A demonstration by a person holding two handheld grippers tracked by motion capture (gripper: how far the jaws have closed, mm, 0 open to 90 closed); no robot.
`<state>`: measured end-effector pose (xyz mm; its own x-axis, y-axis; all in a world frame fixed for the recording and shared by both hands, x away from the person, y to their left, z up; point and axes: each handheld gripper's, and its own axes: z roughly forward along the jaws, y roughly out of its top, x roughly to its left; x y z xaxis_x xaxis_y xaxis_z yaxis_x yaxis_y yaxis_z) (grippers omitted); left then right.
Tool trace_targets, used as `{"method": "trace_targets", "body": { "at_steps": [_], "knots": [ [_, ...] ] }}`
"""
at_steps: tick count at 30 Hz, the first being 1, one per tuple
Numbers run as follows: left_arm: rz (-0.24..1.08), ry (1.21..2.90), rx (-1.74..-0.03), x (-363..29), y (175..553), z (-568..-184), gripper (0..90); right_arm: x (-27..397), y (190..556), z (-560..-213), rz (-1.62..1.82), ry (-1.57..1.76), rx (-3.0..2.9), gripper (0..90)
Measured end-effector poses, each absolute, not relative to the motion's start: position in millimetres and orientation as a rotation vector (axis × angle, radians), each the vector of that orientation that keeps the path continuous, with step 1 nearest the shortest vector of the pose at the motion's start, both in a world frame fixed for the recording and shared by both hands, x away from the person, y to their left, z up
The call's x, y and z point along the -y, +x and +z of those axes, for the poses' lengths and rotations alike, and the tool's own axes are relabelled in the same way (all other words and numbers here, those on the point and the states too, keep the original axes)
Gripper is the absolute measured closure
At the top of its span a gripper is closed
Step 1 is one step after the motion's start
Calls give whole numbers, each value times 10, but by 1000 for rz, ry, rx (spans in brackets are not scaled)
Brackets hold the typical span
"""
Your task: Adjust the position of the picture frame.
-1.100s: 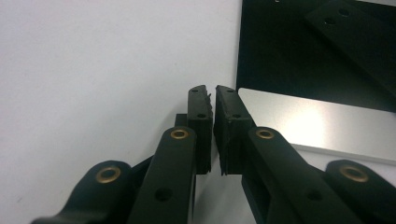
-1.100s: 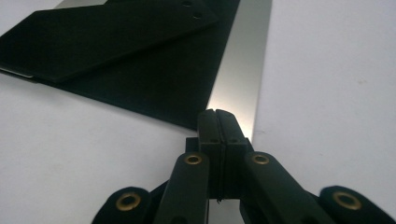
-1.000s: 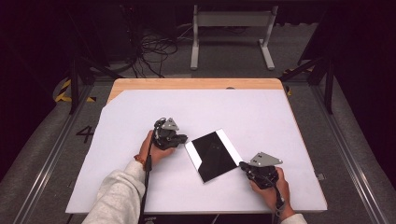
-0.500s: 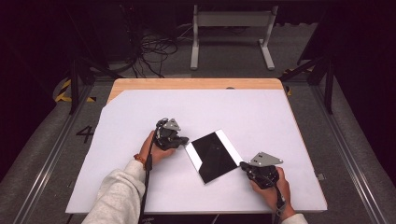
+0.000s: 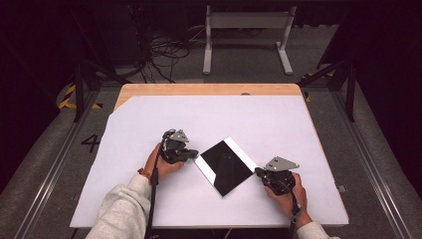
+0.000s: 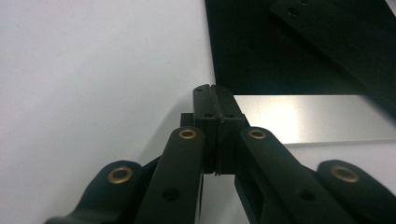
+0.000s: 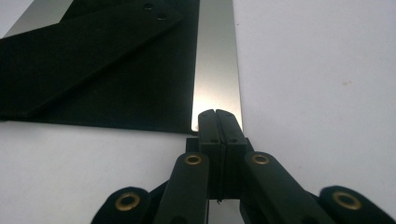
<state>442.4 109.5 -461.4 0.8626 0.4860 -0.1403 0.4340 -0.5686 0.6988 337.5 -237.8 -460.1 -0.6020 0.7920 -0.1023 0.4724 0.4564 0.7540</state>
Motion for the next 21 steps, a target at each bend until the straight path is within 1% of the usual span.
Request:
{"method": "trace_targets", "body": {
  "at_steps": [3,11,21],
  "knots": [
    [73,2257,-665,-1125,4403,-4613,900,2362,3454,-4598,976,1077,-2266,900],
    [90,2291,-650,-1189,4267,-4589,899,2316,3615,-4592,985,1097,-2269,900],
    [63,2309,-630,-1267,4119,-4583,899,2238,3807,-4589,990,1094,-2276,900]
  ]
}}
